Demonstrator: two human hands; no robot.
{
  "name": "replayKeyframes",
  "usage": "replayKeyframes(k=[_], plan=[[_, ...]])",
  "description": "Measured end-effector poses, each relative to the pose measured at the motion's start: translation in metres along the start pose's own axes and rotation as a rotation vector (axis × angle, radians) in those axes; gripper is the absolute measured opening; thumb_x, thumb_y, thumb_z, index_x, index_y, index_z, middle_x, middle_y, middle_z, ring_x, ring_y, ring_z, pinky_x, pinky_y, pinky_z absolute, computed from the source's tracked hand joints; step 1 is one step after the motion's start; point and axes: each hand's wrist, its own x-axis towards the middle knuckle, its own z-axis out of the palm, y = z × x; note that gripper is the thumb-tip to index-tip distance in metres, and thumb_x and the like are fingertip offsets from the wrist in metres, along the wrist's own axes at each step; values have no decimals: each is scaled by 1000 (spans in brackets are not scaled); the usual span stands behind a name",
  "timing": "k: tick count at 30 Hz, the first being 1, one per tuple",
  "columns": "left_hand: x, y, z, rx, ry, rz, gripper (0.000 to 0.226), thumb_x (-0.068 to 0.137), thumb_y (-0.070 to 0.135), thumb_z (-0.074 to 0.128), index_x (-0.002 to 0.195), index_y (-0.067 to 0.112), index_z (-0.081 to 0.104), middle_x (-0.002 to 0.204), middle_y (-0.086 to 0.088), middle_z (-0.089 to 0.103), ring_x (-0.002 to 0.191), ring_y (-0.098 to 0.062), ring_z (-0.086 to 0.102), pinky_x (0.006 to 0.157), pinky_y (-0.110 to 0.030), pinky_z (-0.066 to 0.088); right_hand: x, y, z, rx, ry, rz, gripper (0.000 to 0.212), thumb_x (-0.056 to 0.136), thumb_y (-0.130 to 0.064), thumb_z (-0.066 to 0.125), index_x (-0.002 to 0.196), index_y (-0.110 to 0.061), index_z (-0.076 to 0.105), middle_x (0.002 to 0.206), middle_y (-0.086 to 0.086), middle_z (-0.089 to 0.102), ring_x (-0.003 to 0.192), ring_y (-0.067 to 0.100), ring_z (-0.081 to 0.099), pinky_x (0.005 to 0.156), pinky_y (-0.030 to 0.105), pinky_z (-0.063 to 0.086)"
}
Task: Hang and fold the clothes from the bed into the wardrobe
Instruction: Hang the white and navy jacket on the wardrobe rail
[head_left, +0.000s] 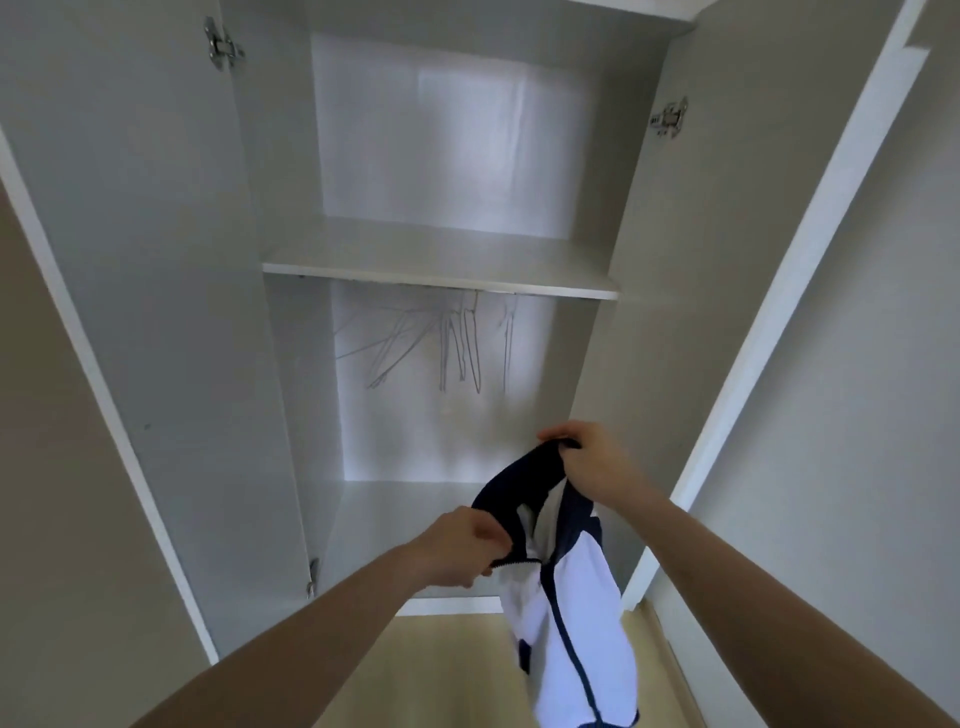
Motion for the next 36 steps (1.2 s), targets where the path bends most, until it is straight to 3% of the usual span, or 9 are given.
replayKeyframes(k=[4, 7, 11, 14, 17, 23, 26, 30, 36], plan=[[13, -11, 31, -157, -123, -152, 17, 92, 32, 63, 105, 21, 67, 108, 3, 66, 87, -10, 70, 67, -27, 60, -11, -15, -2, 35, -18, -58, 41, 100, -4, 43, 103, -35, 70, 100, -18, 70, 88, -4, 65, 67, -3, 43], [8, -12, 43, -187, -135, -179, 22, 93, 35, 59, 104, 19, 70, 109, 4, 72, 91, -11, 69, 71, -26, 56, -19, -21, -9, 111, 29, -86, 42, 99, -3, 45, 97, -38, 69, 93, -23, 75, 88, -15, 65, 74, 0, 44], [-1, -7, 57, -198, -135, -167, 25, 98, 34, 53, 103, 16, 69, 99, 3, 71, 75, -9, 63, 60, -18, 46, -25, -25, -16, 223, 101, -87, 44, 98, 0, 46, 96, -36, 72, 97, -18, 78, 100, -1, 69, 92, 17, 50], [-3, -8, 64, -281, -15, -103, 8, 103, 27, 50, 95, 24, 51, 100, -2, 58, 85, -19, 56, 65, -26, 47, -29, -30, -15, 259, 101, -101, 43, 97, 1, 46, 98, -33, 74, 98, -20, 77, 101, -3, 68, 95, 19, 50], [-10, -18, 60, -429, 103, -49, 12, 101, 16, 48, 92, 19, 55, 90, -2, 62, 79, -19, 56, 66, -29, 49, -31, -36, -8, 290, 96, -127, 47, 97, -1, 46, 94, -38, 75, 100, -22, 76, 100, -7, 66, 91, 17, 49], [-18, -54, 37, -239, 319, 24, 38, 89, 28, 66, 52, 34, 59, 52, 14, 56, 57, -10, 52, 66, -24, 45, -32, -46, 19, 450, 104, -158, 42, 101, -2, 46, 99, -31, 75, 101, -16, 78, 102, -6, 67, 90, 17, 48], [-28, -61, 26, -275, 237, -5, 26, 84, 38, 60, 60, 31, 56, 57, 13, 57, 57, -8, 52, 64, -21, 46, -31, -53, 32, 497, 105, -172, 37, 102, -2, 45, 104, -24, 75, 102, -16, 78, 101, -7, 66, 84, 12, 48], [-31, -76, 16, -146, 260, -50, 41, 86, 35, 54, 47, 28, 40, 47, 15, 41, 46, -3, 36, 50, -15, 32, -26, -64, 47, 530, 82, -213, 38, 103, -1, 44, 104, -22, 75, 103, -13, 78, 103, -4, 67, 81, 7, 49], [-42, -129, -2, 182, 158, -129, 39, 89, 34, 61, 55, 21, 47, 61, 5, 51, 57, -10, 46, 59, -23, 39, -13, -73, 53, 658, 182, -225, 37, 103, 1, 42, 103, -19, 73, 101, -8, 79, 107, 3, 67, 95, 21, 47]])
